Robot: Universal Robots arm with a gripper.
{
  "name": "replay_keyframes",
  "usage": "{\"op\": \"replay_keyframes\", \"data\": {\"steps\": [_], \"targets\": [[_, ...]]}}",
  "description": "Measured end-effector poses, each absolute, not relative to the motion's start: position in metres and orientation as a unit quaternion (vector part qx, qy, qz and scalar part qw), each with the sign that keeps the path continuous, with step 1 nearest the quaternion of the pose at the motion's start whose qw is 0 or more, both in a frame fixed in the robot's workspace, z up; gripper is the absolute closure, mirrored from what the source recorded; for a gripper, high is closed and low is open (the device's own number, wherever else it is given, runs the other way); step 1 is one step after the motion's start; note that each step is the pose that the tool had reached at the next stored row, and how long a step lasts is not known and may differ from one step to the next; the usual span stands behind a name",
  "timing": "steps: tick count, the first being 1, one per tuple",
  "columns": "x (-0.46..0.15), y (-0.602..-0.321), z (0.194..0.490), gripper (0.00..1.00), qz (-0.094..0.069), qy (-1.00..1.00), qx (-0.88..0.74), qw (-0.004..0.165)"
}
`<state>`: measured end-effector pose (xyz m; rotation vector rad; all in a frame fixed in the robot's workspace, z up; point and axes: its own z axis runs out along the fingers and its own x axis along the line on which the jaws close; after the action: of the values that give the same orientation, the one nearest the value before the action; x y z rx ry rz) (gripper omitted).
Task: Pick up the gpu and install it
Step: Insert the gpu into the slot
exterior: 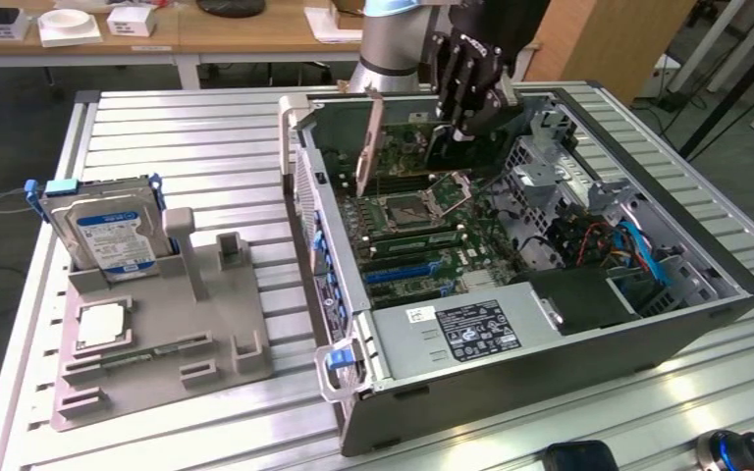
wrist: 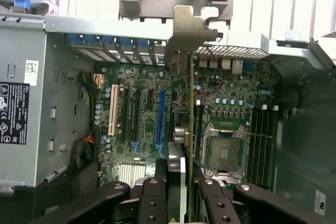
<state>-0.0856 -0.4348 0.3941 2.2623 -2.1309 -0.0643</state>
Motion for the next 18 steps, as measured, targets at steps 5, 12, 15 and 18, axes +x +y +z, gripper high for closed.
{"op": "replay_keyframes", "data": {"steps": [5, 12, 15, 18], "targets": [[-0.085, -0.435, 0.393, 0.72, -0.018, -0.681, 0.732, 0.013], [-0.085, -0.438, 0.389, 0.72, -0.014, -0.676, 0.737, 0.007], [-0.085, -0.44, 0.386, 0.72, -0.014, -0.674, 0.739, 0.007], [-0.085, -0.442, 0.383, 0.72, -0.014, -0.672, 0.74, 0.007]]}}
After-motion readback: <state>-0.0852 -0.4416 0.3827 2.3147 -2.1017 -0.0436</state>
